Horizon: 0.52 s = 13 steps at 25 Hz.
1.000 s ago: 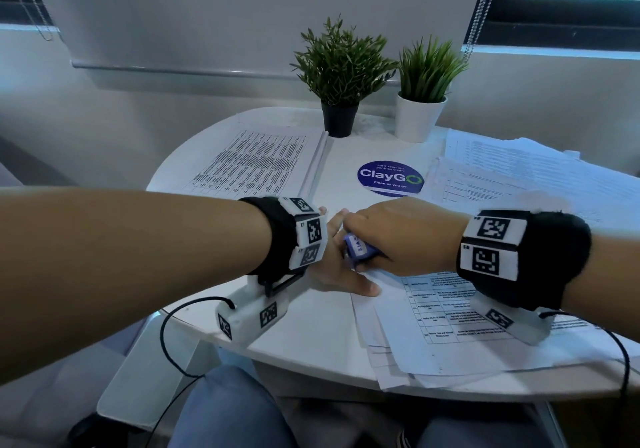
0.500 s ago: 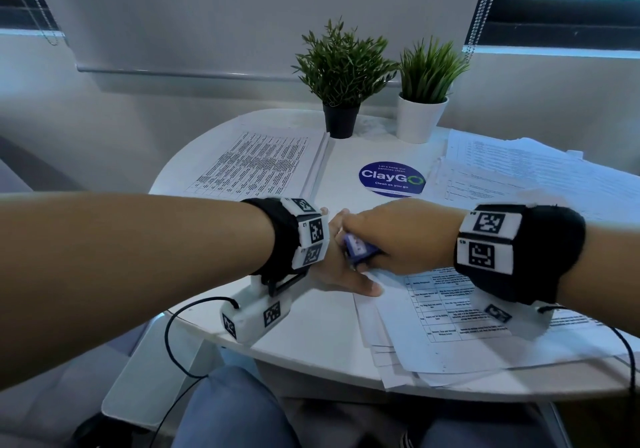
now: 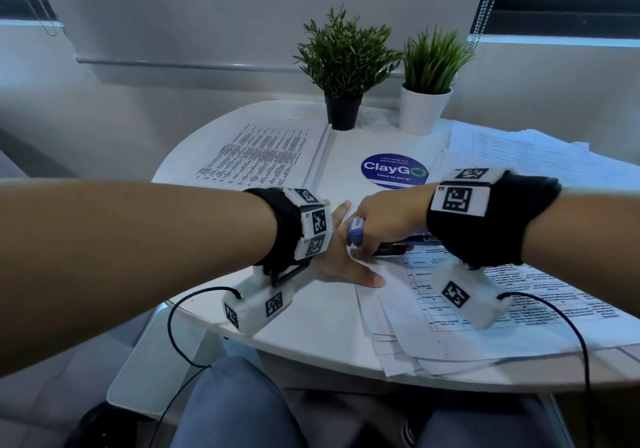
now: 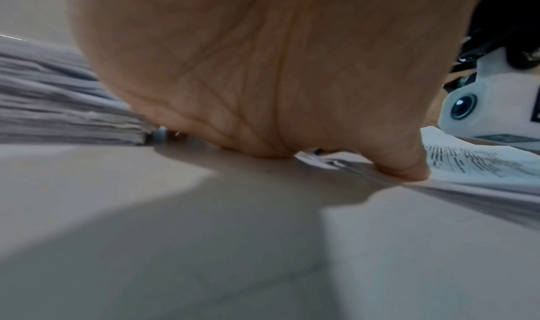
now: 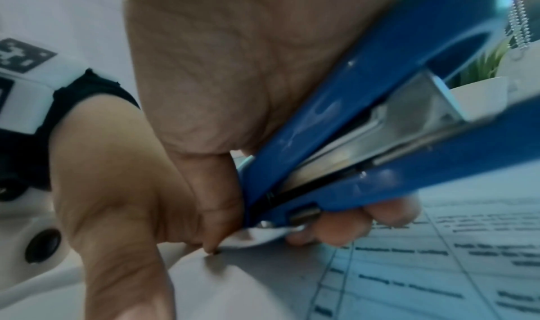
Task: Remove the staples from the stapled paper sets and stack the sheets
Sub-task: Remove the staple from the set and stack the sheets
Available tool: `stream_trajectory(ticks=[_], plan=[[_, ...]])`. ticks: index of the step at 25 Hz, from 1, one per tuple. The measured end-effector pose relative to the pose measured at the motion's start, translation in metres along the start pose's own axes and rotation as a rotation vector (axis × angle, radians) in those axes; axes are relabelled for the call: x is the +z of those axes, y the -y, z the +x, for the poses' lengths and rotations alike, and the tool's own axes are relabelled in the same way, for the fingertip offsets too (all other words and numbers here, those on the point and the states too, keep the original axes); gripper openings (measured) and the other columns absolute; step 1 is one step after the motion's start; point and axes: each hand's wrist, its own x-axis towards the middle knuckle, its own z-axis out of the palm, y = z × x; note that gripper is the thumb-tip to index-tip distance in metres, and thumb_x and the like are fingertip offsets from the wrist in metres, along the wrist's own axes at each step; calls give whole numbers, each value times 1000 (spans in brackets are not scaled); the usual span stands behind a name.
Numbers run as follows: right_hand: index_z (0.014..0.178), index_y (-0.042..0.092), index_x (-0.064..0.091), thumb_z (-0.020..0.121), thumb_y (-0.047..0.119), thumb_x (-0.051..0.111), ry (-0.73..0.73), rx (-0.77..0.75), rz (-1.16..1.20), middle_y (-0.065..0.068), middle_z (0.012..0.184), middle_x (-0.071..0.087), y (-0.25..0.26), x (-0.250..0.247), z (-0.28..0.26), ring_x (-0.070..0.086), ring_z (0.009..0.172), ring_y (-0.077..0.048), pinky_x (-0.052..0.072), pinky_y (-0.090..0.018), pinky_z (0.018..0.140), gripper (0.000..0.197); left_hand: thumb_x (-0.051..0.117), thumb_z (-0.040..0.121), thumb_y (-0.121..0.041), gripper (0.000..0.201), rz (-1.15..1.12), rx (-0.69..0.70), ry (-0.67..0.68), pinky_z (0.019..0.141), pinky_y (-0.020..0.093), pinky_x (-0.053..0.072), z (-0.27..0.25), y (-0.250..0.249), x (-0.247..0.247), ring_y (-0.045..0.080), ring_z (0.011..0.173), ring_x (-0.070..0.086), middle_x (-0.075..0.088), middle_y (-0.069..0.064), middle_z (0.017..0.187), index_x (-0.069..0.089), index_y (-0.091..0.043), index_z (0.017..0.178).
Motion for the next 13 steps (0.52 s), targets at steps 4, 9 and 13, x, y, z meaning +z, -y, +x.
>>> stream_trajectory(ticks=[4, 9, 13], plan=[[77, 14, 60, 82, 39, 72, 39, 32, 26, -1, 70, 62, 1, -3, 1, 55, 62, -18, 39, -27, 57, 28, 50, 81, -73, 101, -30, -4, 6, 117, 41, -13, -2, -1, -3, 23, 148, -17, -12, 7, 162, -5, -31, 154], [63, 17, 55, 84, 38, 69, 55, 86, 46, 9, 32, 51, 5, -8, -5, 49, 50, -14, 35, -26, 54, 33, 49, 81, -75, 104, -5, -42, -9, 117, 38, -12, -1, -1, 0, 23, 146, -22, -19, 3, 161, -11, -30, 153], [63, 15, 55, 89, 27, 65, 93, 133, 167, 6, 31, 51, 10, -13, -10, 51, 44, -15, 40, -23, 49, 30, 53, 81, -72, 102, -71, -34, -2, 116, 36, -11, -5, -2, -1, 21, 147, -21, -16, 0, 161, -8, -33, 153]])
